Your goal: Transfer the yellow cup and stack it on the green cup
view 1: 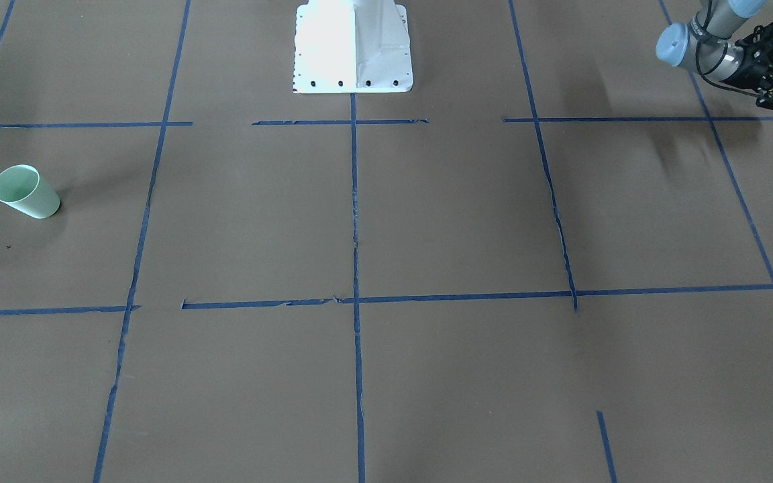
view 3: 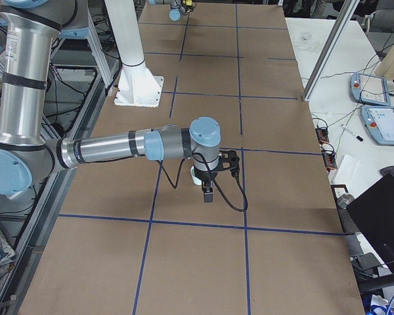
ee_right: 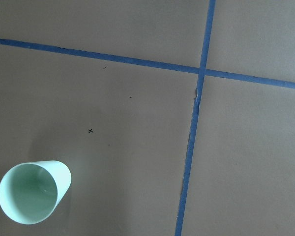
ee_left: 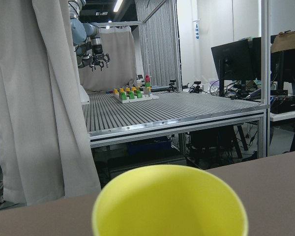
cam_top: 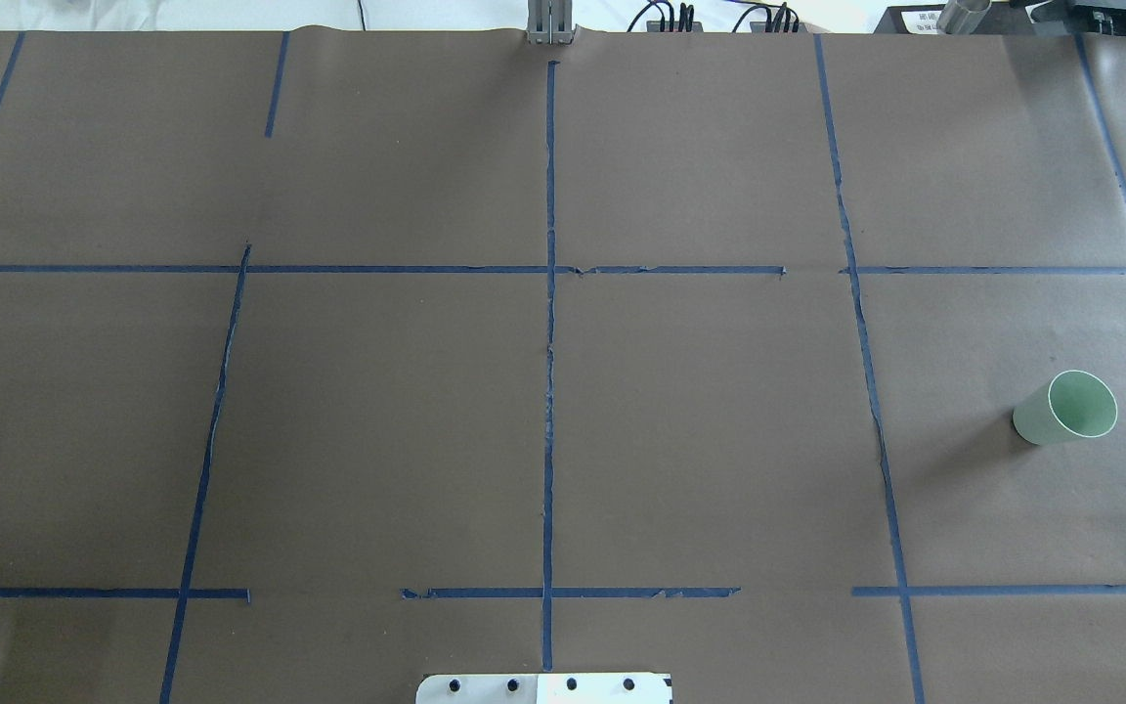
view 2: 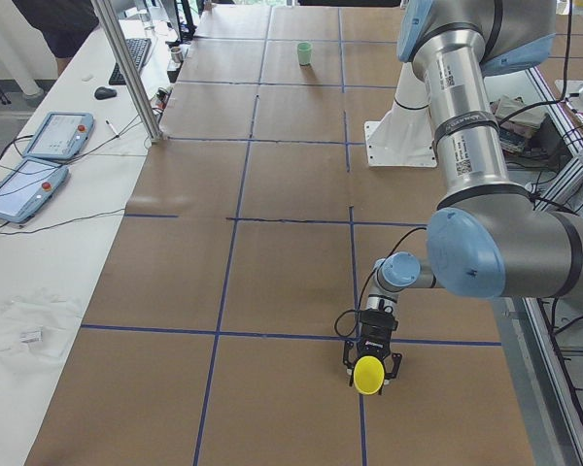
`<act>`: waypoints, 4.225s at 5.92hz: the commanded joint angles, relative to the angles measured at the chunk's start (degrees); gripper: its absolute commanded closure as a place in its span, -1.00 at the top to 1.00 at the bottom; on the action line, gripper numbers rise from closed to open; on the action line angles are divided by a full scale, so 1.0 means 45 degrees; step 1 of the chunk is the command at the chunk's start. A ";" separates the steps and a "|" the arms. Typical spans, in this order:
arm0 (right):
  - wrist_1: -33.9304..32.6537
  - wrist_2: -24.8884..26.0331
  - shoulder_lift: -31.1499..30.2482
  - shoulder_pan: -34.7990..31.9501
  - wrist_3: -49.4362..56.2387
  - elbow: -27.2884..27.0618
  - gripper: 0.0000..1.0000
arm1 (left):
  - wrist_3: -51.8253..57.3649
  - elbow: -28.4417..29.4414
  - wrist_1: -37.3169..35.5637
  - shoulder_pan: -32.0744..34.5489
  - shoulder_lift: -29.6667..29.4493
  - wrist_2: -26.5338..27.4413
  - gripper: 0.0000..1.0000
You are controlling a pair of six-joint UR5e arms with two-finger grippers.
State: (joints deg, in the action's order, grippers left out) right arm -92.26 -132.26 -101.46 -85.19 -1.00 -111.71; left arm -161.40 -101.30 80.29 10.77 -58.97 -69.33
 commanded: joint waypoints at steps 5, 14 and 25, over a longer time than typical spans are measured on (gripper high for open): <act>-0.0026 -0.0063 -0.0050 0.0006 -0.0013 0.0079 1.00 | 1.6749 0.0907 0.7490 1.0636 -0.3899 0.3065 0.31; 0.0032 -0.0644 0.0281 0.0065 0.0006 0.0059 1.00 | 2.5105 0.2568 1.3527 0.7717 -1.3588 0.1074 -0.06; -0.5436 -0.0864 1.4519 0.5686 -1.0500 0.4567 1.00 | 2.1667 0.7258 1.0538 0.2626 -1.8849 0.7770 -0.07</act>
State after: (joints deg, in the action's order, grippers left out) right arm -116.57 -136.16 -44.29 -61.21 -46.93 -99.76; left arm -63.82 -68.83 127.68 23.01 -143.75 -34.47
